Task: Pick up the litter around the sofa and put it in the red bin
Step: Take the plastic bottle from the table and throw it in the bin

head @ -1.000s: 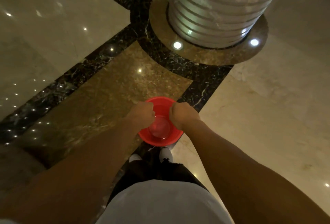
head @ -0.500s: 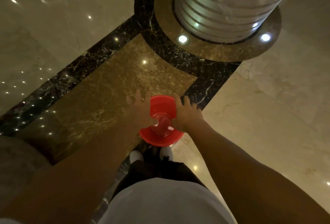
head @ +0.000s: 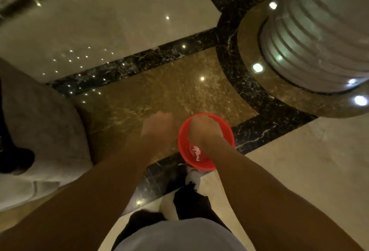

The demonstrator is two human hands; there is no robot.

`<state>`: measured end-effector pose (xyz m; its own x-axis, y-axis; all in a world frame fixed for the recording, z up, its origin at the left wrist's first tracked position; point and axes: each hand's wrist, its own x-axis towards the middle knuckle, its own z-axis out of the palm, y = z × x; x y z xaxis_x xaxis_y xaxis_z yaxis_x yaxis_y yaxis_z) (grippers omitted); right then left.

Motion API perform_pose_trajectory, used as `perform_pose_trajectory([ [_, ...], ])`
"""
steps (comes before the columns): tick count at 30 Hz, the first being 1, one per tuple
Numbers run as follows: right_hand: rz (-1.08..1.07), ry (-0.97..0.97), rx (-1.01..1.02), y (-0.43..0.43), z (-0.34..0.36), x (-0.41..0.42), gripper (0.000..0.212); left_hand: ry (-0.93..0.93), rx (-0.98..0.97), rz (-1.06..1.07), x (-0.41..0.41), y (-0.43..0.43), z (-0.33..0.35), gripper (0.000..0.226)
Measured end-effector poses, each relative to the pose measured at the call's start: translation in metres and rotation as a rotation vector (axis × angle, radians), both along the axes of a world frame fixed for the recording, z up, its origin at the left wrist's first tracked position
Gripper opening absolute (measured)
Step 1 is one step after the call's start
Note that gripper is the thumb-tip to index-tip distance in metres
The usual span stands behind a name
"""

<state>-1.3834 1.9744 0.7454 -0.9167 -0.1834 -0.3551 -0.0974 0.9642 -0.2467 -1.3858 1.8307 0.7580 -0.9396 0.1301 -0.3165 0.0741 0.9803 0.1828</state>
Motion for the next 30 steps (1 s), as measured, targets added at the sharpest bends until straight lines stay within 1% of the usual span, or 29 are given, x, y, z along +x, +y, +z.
perform_pose_trajectory([
  [3, 0.121, 0.002, 0.052, -0.050, 0.011, 0.013, 0.009, 0.025, 0.030, 0.155, 0.032, -0.062, 0.007, 0.021],
  [5, 0.220, -0.018, 0.075, -0.086, 0.017, 0.022, 0.009, 0.040, 0.037, 0.237, 0.060, -0.105, 0.006, 0.017],
  [6, 0.292, -0.029, 0.078, -0.116, 0.021, 0.032, 0.010, 0.061, 0.038, 0.291, 0.083, -0.136, 0.006, 0.015],
  [9, 0.470, -0.001, 0.064, -0.199, 0.034, 0.069, 0.018, 0.102, 0.025, 0.425, 0.161, -0.216, 0.004, 0.019],
  [11, 0.604, 0.020, 0.032, -0.266, 0.044, 0.111, 0.017, 0.115, -0.025, 0.556, 0.230, -0.275, 0.006, 0.020],
  [13, 0.741, 0.044, -0.016, -0.327, 0.049, 0.157, 0.012, 0.098, -0.096, 0.691, 0.292, -0.328, 0.008, 0.023],
  [16, 0.932, 0.056, -0.085, -0.422, 0.056, 0.238, 0.016, 0.063, -0.155, 0.928, 0.394, -0.406, 0.020, 0.027],
  [18, 1.048, 0.089, -0.130, -0.481, 0.063, 0.295, 0.023, 0.073, -0.171, 1.056, 0.461, -0.449, 0.029, 0.033],
  [20, 1.143, 0.107, -0.201, -0.528, 0.071, 0.342, 0.024, 0.093, -0.205, 1.161, 0.516, -0.479, 0.035, 0.034],
  [22, 1.245, 0.078, -0.221, -0.575, 0.074, 0.387, 0.027, 0.064, -0.238, 1.280, 0.565, -0.506, 0.037, 0.033],
  [24, 1.340, 0.044, -0.194, -0.621, 0.074, 0.426, 0.026, 0.019, -0.248, 1.366, 0.608, -0.531, 0.034, 0.030],
  [27, 1.428, 0.024, -0.166, -0.677, 0.068, 0.468, 0.022, -0.037, -0.236, 1.466, 0.654, -0.564, 0.024, 0.022],
  [29, 1.516, 0.033, -0.132, -0.730, 0.055, 0.498, 0.022, -0.069, -0.222, 1.559, 0.684, -0.599, 0.010, 0.023],
  [30, 1.538, 0.046, -0.113, -0.743, 0.052, 0.501, 0.022, -0.076, -0.219, 1.560, 0.688, -0.608, 0.009, 0.024],
])
